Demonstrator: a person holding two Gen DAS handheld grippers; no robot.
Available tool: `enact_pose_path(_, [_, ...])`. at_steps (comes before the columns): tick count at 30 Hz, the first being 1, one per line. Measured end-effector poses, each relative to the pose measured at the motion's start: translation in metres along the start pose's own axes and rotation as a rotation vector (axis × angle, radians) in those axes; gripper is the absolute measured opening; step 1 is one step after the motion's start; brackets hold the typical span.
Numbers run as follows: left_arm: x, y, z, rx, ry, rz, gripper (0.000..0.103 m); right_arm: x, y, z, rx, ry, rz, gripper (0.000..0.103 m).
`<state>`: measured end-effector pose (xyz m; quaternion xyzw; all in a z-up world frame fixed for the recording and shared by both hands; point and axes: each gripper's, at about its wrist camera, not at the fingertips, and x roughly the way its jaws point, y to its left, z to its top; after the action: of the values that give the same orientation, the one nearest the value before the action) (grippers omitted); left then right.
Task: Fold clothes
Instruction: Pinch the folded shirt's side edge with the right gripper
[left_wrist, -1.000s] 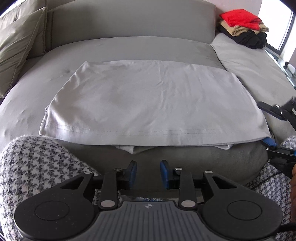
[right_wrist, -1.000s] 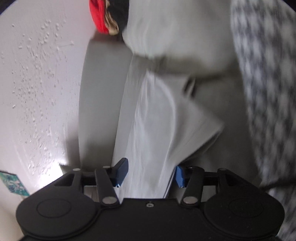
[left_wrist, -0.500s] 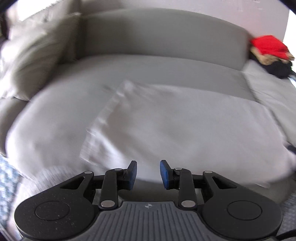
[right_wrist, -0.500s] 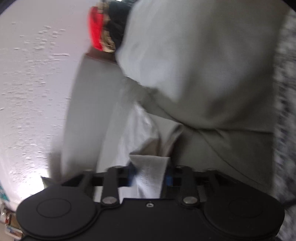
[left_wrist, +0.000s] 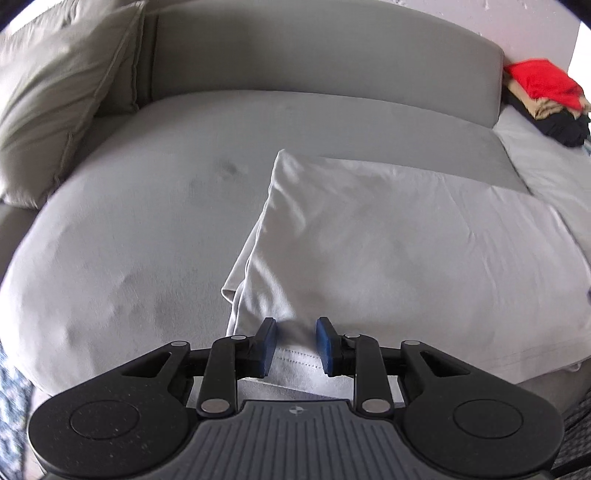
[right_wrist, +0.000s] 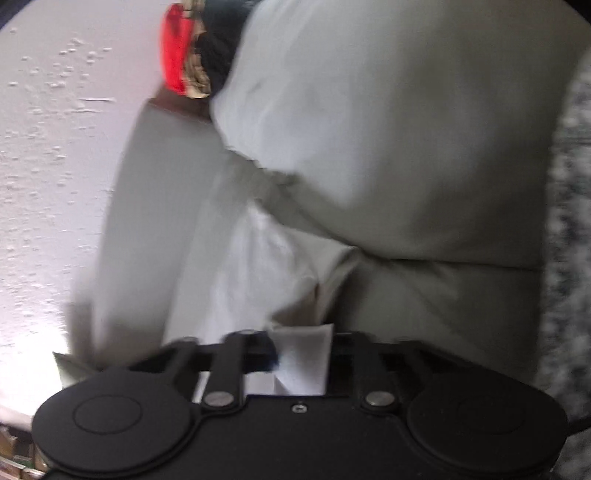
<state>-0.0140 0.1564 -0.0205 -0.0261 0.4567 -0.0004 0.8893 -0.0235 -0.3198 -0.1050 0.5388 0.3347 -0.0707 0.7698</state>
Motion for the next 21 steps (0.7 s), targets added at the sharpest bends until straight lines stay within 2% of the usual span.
enact_pose_path(3, [0.0,0.005,-0.002,-0.01,0.003,-0.021,0.026,-0.012,-0.002,-0.002,-0.013,0.003,-0.025,0.004])
enact_pose_path(5, [0.0,0.006,-0.003,-0.005,-0.004,-0.035,0.026,-0.018,-0.003,-0.004,-0.032,0.01,-0.005,0.011])
enact_pose_path(9, [0.001,0.005,0.0,-0.021,-0.011,-0.056,0.025,-0.022,-0.012,-0.006,0.045,0.019,0.091,0.043])
enact_pose_path(10, [0.002,0.007,0.0,-0.037,-0.006,-0.058,0.025,-0.023,-0.013,-0.008,0.064,0.019,0.108,0.049])
enact_pose_path(12, [0.003,0.009,0.002,-0.064,0.003,-0.06,0.027,-0.025,-0.014,-0.01,0.102,0.017,0.141,0.053])
enact_pose_path(16, [0.005,0.012,0.006,-0.094,0.012,-0.055,0.027,-0.011,-0.007,-0.009,-0.024,-0.03,0.12,0.053])
enact_pose_path(18, [0.001,0.013,0.007,-0.096,-0.003,-0.047,0.026,-0.004,-0.009,-0.005,-0.044,-0.061,0.12,0.048])
enact_pose_path(21, [-0.009,0.02,0.01,-0.103,-0.047,-0.066,0.024,-0.003,-0.008,-0.003,-0.067,-0.061,0.114,0.04])
